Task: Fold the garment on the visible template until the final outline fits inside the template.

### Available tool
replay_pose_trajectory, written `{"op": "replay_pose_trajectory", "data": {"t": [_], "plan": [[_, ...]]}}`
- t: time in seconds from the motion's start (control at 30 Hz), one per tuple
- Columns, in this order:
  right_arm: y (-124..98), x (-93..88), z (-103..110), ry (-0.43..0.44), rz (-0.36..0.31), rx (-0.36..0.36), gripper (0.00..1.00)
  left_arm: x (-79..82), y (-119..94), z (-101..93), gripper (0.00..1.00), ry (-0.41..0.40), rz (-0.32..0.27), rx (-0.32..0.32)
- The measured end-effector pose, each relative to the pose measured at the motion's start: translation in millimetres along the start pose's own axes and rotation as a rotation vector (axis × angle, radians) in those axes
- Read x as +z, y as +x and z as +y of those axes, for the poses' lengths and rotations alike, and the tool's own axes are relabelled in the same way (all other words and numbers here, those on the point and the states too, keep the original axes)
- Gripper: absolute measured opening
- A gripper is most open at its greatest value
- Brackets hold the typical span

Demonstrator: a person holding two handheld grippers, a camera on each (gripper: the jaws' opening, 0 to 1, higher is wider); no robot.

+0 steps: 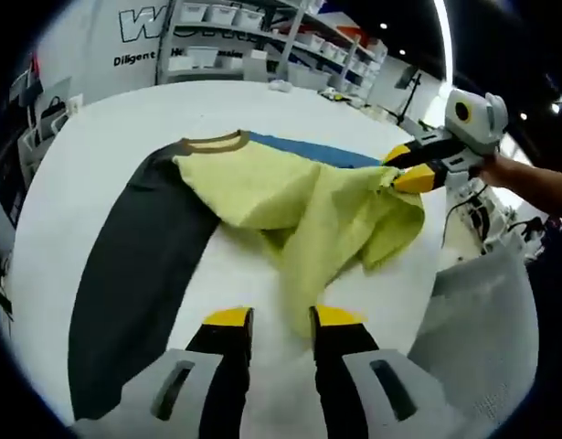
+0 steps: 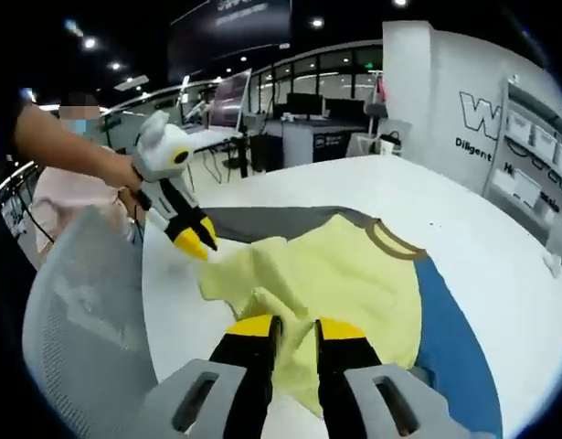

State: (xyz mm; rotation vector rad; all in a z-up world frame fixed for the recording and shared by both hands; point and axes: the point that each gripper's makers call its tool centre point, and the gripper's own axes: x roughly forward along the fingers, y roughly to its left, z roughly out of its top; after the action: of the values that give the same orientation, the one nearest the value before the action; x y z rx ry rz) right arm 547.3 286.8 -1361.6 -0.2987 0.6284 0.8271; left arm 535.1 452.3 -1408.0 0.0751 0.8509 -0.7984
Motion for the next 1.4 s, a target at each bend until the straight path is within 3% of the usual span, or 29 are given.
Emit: {"op": "replay_pose_trajectory", "data": {"t": [0.17,0.23,0.3,0.37,0.43,0.5,0.57,0.73,0.9,0.97,1.03,1.1,1.17,1.27,1.4], "plan": [[4,-12.1,-13,0.053,0.032,-0.063,0.13,-4.4,0,-11.3,0.33,0.054,-0.024,0.000],[9,-18.0,-18,0.059,0.059,-0.076,0.12,-1.1,1,-18.1,0.33,0.139,-0.037,0.000],[8,-19.2,-21,0.060,0.067,-0.094,0.10,4.5,1,-29.9,0.32,0.174,-0.065,-0.014],[5,-14.8,-15,0.077,0.042,-0.071,0.08,6.8,1,-49.0,0.29,0.163,-0.083,-0.080],[2,-16.2,-4,0.078,0.046,-0.041,0.09,-1.8,4,-62.6,0.26,0.153,-0.042,-0.136],[-2,-18.5,9,0.052,0.044,-0.012,0.11,-7.4,8,-65.6,0.25,0.240,-0.028,-0.124],[-8,-22.9,17,0.059,0.041,0.002,0.15,-12.0,10,-72.3,0.25,0.263,-0.021,-0.127],[-16,-45.8,34,0.085,0.059,0.024,0.25,-6.8,10,-81.8,0.21,0.289,-0.064,-0.149],[-13,-83.4,46,0.129,0.147,0.033,0.26,-1.8,9,-101.9,0.22,0.303,-0.097,-0.224],[-10,-90.1,46,0.111,0.154,0.022,0.24,-10.1,18,-95.1,0.28,0.352,-0.054,-0.186],[-7,-95.5,47,0.119,0.169,0.026,0.22,-10.9,24,-87.2,0.34,0.391,-0.051,-0.152],[-5,-99.6,44,0.113,0.190,0.014,0.16,-8.7,32,-73.1,0.40,0.385,-0.041,-0.091],[-6,-95.1,38,0.103,0.186,-0.001,0.10,-3.5,35,-67.8,0.45,0.382,-0.046,-0.076],[-9,-85.5,24,0.082,0.167,-0.032,0.02,0.8,38,-59.2,0.44,0.370,-0.035,-0.056],[-9,-71.1,-3,0.033,0.145,-0.099,0.00,8.8,41,-44.9,0.44,0.340,-0.036,-0.007]]}}
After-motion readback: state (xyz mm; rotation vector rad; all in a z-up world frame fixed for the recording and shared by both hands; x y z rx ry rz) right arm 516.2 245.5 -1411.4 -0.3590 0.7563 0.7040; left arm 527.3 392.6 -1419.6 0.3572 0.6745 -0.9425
